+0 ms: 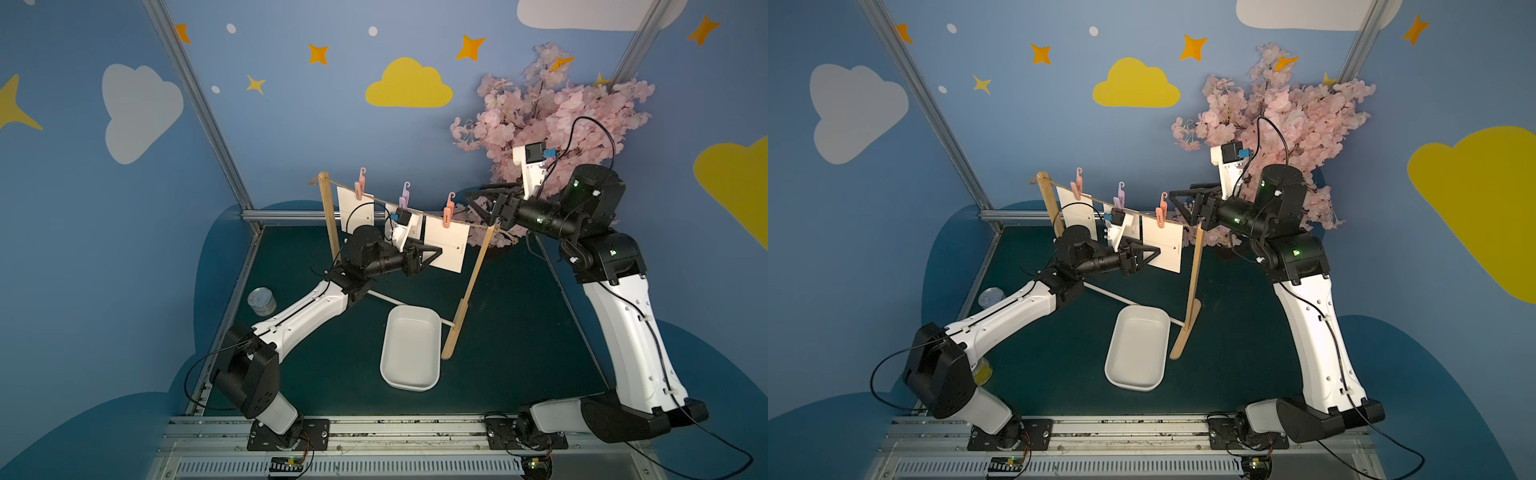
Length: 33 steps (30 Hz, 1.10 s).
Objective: Remove the postcards from the strings
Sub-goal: Pinch the postcard on the clothesline.
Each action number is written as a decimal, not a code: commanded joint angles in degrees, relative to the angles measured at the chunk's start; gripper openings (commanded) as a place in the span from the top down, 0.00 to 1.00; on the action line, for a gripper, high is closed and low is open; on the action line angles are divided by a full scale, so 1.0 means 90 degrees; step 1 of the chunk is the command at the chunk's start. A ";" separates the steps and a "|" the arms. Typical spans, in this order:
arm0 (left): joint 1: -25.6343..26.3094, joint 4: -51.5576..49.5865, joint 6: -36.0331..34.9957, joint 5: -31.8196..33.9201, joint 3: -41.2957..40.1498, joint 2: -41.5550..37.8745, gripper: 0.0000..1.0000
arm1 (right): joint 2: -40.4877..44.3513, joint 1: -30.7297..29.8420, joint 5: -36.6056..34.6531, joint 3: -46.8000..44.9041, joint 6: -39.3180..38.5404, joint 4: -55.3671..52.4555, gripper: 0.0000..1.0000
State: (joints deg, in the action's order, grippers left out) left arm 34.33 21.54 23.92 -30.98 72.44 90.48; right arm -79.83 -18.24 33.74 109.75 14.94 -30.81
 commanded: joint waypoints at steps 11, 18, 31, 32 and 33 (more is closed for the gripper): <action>-0.0059 0.0354 0.0093 -0.0152 0.0017 -0.0141 0.53 | -0.0162 -0.0161 0.0197 0.0256 -0.0172 -0.0092 0.26; -0.0056 0.0449 0.0134 -0.0207 0.0035 -0.0082 0.60 | -0.0207 -0.0190 0.0173 0.0280 -0.0252 -0.0144 0.25; -0.0084 0.0296 0.0003 -0.0363 -0.0012 -0.0228 0.95 | -0.0520 -0.0210 0.0353 0.0845 -0.1008 -0.0894 0.22; -0.0102 0.0280 -0.0002 -0.0381 -0.0021 -0.0243 0.97 | -0.0574 -0.0217 0.0360 0.0945 -0.1107 -0.1035 0.21; -0.0116 0.0282 -0.0023 -0.0412 -0.0029 -0.0264 0.97 | -0.0651 -0.0212 0.0362 0.1086 -0.1211 -0.1193 0.21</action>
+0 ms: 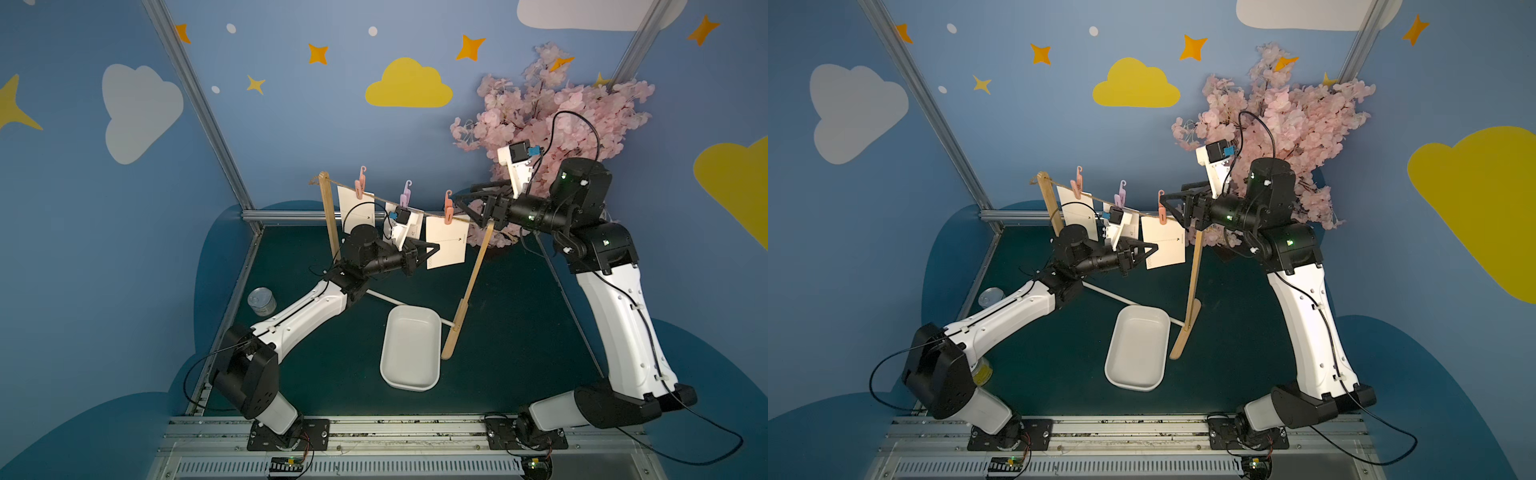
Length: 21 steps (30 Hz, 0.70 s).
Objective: Remove the postcards from the strings
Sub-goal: Pinch the postcard on the clothesline.
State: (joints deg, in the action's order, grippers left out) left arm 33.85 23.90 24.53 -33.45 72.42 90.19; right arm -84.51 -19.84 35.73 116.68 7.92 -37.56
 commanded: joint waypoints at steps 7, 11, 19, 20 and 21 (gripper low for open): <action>-0.0117 -0.0040 -0.0087 -0.0367 -0.0021 -0.0276 0.97 | -0.0664 -0.0083 0.0775 0.1185 -0.1021 -0.1235 0.17; -0.0146 -0.0072 -0.0041 -0.0525 0.0027 -0.0247 0.97 | -0.0812 -0.0130 0.0909 0.1352 -0.1216 -0.1364 0.17; -0.0167 -0.0192 -0.0001 -0.0707 0.0162 -0.0148 0.97 | -0.1108 -0.0145 0.1257 0.1639 -0.1460 -0.1655 0.19; -0.0167 -0.0205 -0.0010 -0.0717 0.0166 -0.0141 0.97 | -0.1160 -0.0145 0.1300 0.1713 -0.1476 -0.1719 0.19; -0.0173 -0.0213 -0.0011 -0.0759 0.0184 -0.0129 0.97 | -0.1220 -0.0135 0.1346 0.1781 -0.1501 -0.1782 0.20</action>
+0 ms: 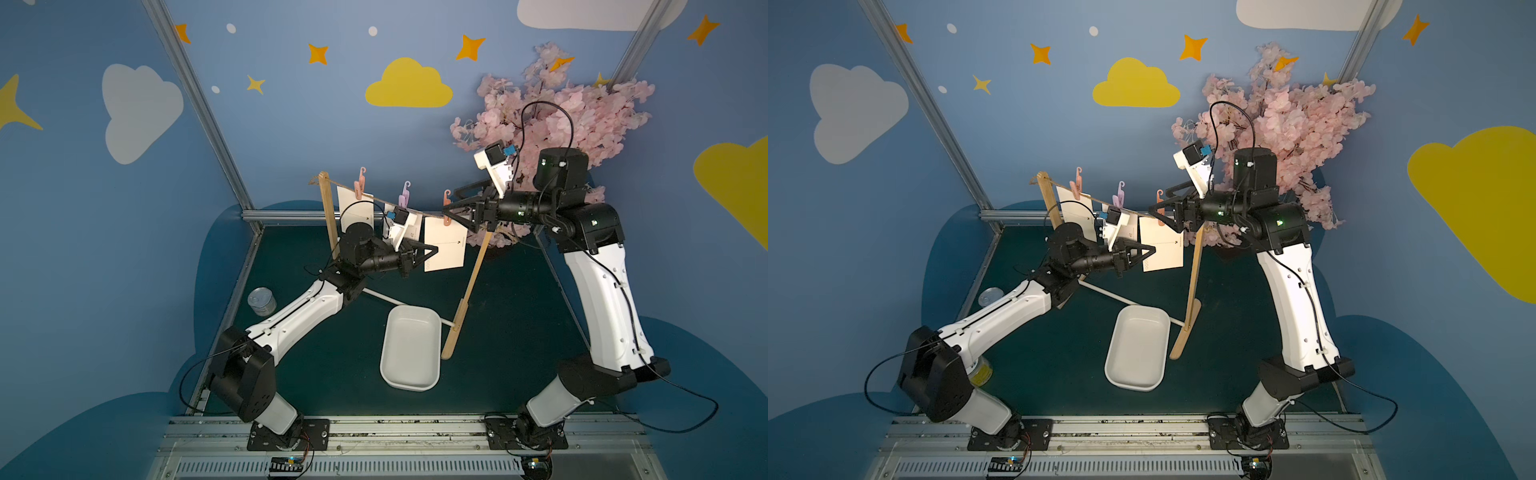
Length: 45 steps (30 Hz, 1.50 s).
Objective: Remove the postcards from the strings
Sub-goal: Pinch the postcard on the clothesline, then remove the clamp from the clothesline.
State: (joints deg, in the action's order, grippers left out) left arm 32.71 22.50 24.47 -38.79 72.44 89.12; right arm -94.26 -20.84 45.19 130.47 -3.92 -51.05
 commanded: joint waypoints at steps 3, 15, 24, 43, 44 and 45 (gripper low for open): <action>-0.0058 -0.0098 -0.0011 -0.0216 0.0222 0.0015 0.97 | -0.0253 -0.0038 0.0340 0.0373 -0.0280 -0.0415 0.22; -0.0060 -0.0231 -0.0014 -0.0330 0.0388 0.0117 0.97 | -0.0619 -0.0048 0.0389 0.0775 -0.0481 -0.0843 0.19; -0.0066 -0.0255 -0.0034 -0.0290 0.0369 0.0098 0.97 | -0.0524 -0.0011 -0.0085 0.0842 -0.0482 -0.0804 0.18; -0.0071 -0.0371 -0.0082 -0.0232 0.0417 0.0078 0.97 | -0.0605 0.0160 0.0251 0.0910 -0.0481 -0.0900 0.18; -0.0065 -0.0371 -0.0088 -0.0232 0.0417 0.0078 0.97 | -0.0627 0.0134 0.0263 0.0922 -0.0493 -0.0906 0.18; -0.0076 -0.0381 -0.0096 -0.0232 0.0426 0.0083 0.97 | -0.0652 0.0114 0.0268 0.0949 -0.0501 -0.0904 0.18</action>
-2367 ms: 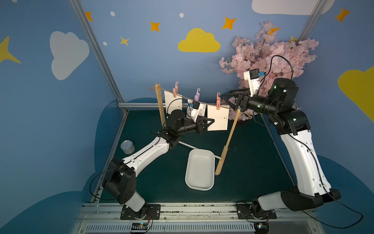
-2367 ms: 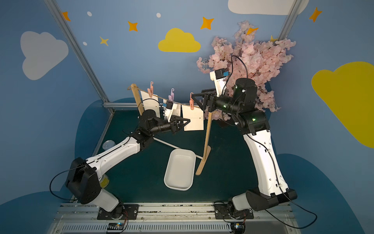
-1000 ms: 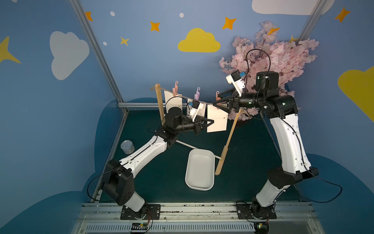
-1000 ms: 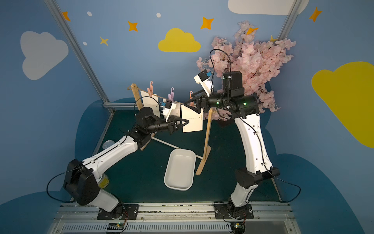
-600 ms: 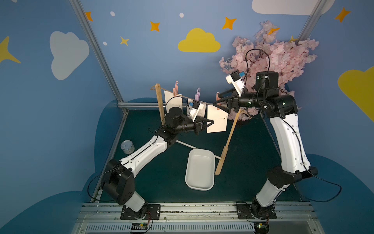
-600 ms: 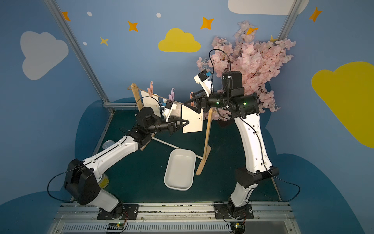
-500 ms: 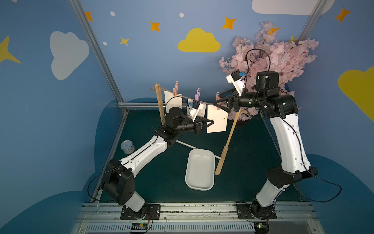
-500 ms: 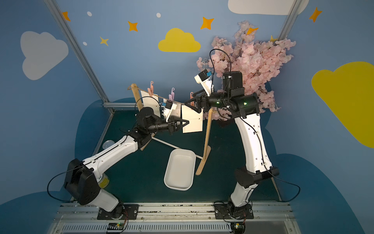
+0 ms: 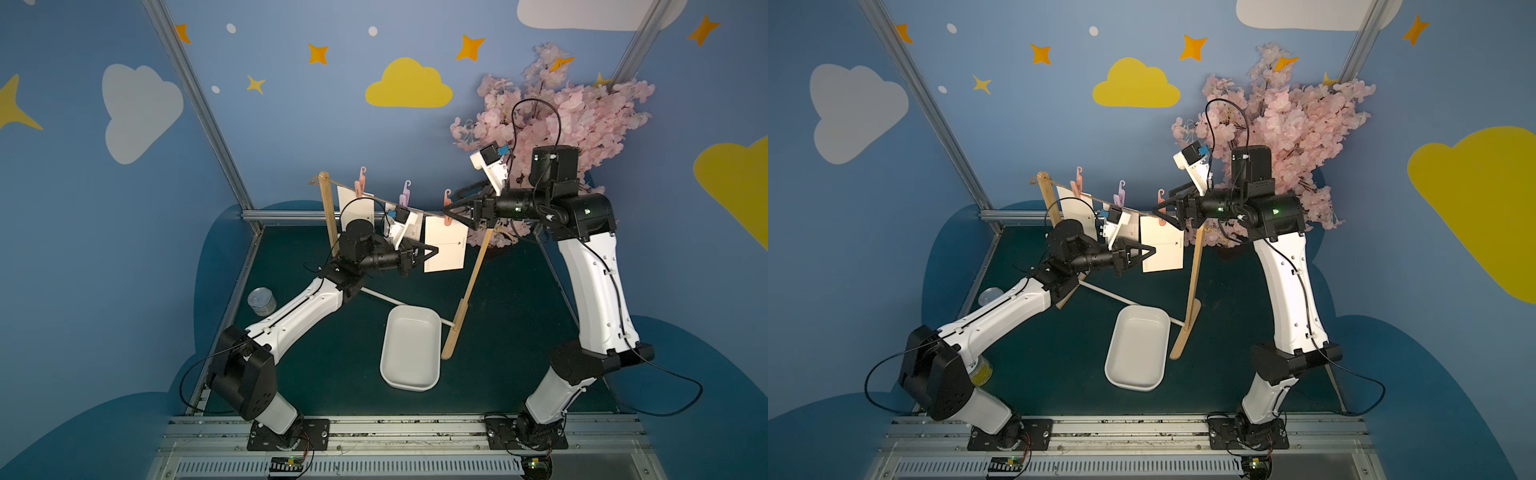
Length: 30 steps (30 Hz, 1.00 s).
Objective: Remove the postcards from the strings
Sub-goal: Remove the clamp from the clothesline.
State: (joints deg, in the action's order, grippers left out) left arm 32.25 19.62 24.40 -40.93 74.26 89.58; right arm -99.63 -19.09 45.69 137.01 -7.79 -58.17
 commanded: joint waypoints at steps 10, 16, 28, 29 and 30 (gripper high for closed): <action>-0.0012 -0.0088 -0.0111 0.0021 0.0255 0.0047 0.97 | -0.0363 -0.0175 0.0209 0.0482 -0.0139 -0.0267 0.18; -0.0018 -0.0072 -0.0094 -0.0001 0.0294 0.0071 0.97 | -0.0424 -0.0198 0.0044 0.0515 -0.0160 -0.0319 0.18; -0.0019 -0.0126 -0.0082 -0.0040 0.0328 0.0101 0.97 | -0.0545 -0.0242 0.0420 0.0668 -0.0216 -0.0319 0.19; -0.0024 -0.0130 -0.0080 -0.0042 0.0333 0.0104 0.97 | -0.0559 -0.0242 0.0439 0.0687 -0.0206 -0.0310 0.19; -0.0015 -0.0138 -0.0086 -0.0047 0.0333 0.0096 0.97 | -0.0574 -0.0242 0.0473 0.0699 -0.0218 -0.0304 0.19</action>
State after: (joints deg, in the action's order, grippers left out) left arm 32.25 18.81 24.23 -40.93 75.55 90.02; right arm -103.92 -20.88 47.90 141.73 -9.30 -60.71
